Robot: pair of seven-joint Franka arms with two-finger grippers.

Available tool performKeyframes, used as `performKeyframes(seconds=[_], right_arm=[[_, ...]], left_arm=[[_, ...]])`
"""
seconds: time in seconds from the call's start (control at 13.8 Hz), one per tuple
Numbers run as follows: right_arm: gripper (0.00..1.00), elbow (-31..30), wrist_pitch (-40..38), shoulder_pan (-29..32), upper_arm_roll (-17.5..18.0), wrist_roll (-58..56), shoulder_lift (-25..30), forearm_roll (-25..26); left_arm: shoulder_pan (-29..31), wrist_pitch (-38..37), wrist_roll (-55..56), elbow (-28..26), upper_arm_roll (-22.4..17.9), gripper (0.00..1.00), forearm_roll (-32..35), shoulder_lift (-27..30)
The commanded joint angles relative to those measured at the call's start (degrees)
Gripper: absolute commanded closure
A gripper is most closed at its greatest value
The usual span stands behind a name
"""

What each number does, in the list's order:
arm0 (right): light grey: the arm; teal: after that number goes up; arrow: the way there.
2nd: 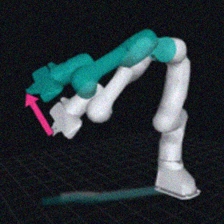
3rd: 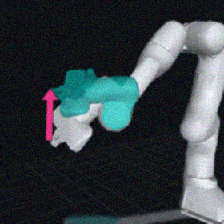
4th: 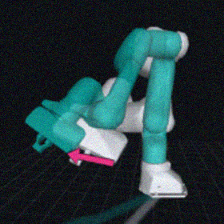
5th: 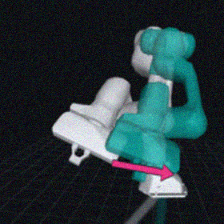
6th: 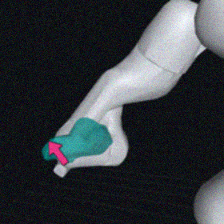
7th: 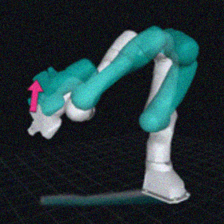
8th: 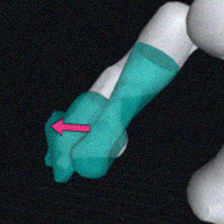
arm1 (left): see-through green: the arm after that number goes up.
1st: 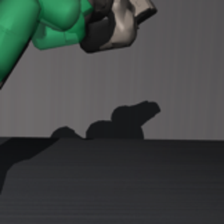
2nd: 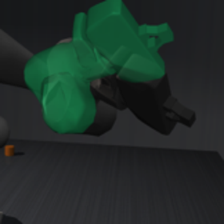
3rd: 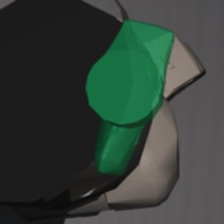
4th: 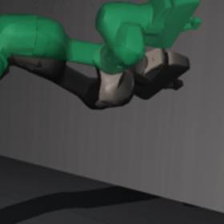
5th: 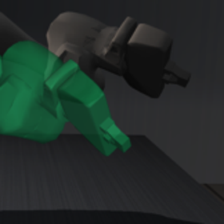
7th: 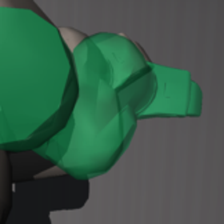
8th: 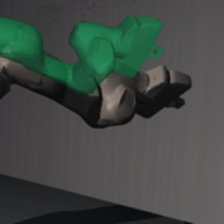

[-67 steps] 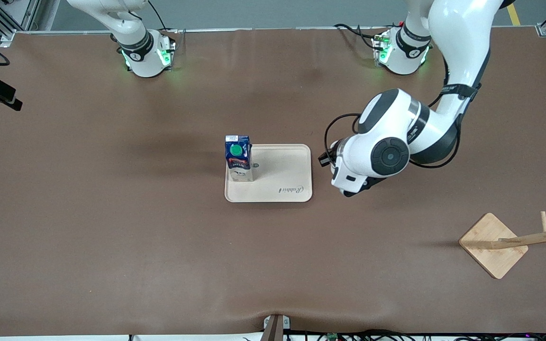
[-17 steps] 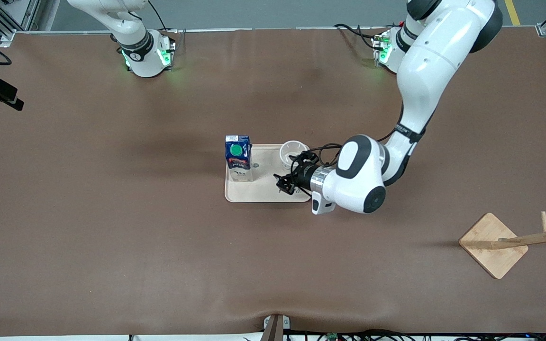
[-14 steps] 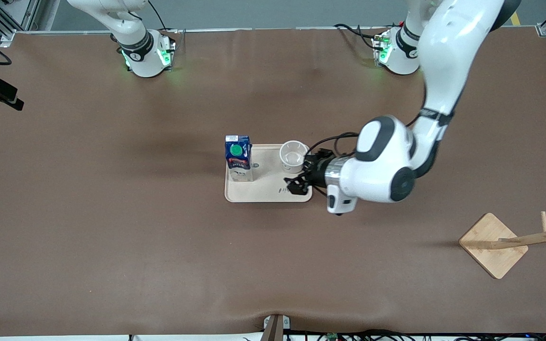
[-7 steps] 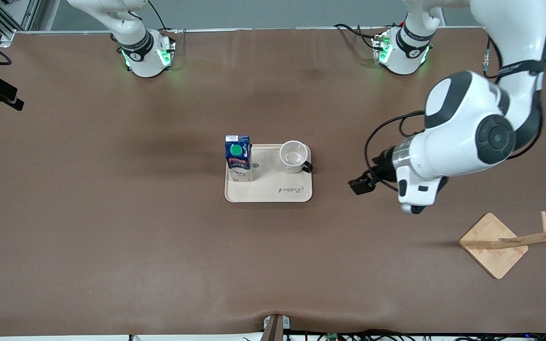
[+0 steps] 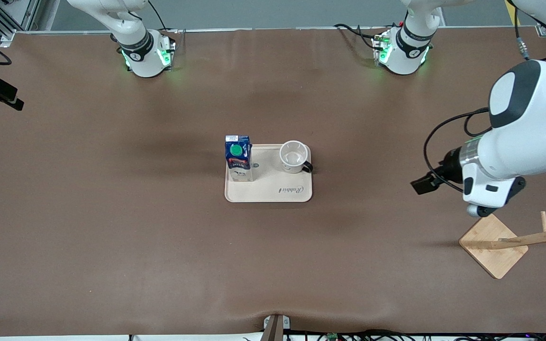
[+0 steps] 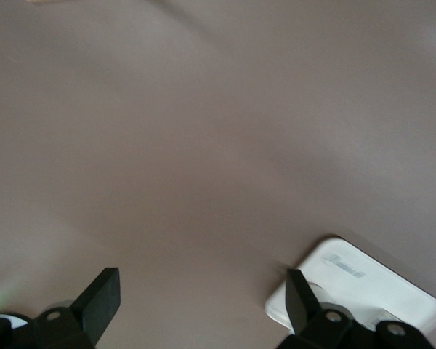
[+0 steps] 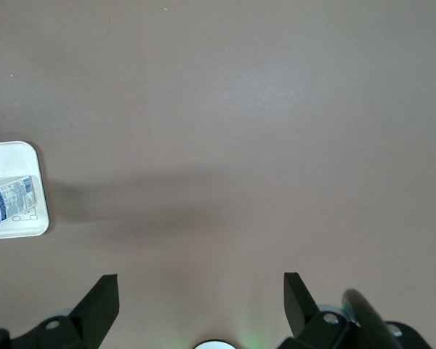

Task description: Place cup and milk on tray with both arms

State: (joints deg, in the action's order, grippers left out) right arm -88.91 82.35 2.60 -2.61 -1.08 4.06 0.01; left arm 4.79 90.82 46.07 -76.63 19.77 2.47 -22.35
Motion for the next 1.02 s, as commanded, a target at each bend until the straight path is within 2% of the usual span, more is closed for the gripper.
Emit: performKeyframes(seconds=[0.0,0.44,0.73,0.94], right_arm=[[0.00,0.49,-0.53,0.30,0.15,-0.41,0.16,0.25],[0.00,0.49,-0.53,0.30,0.15,-0.41,0.16,0.25],[0.00,0.49,-0.53,0.30,0.15,-0.41,0.16,0.25],[0.00,0.49,-0.53,0.30,0.15,-0.50,0.16,0.25]], left_arm=[[0.13,-1.43,-7.36,-1.33,0.18,0.00,6.99,4.76],[3.29,-4.94,-24.69,-1.41,-0.17,0.00,8.69,11.52],[-3.97,-7.04,-35.07,-3.17,-11.39,0.00,6.85,18.73],[-9.61,-7.23,-35.61,-8.17,-19.49,0.00,0.62,23.83]])
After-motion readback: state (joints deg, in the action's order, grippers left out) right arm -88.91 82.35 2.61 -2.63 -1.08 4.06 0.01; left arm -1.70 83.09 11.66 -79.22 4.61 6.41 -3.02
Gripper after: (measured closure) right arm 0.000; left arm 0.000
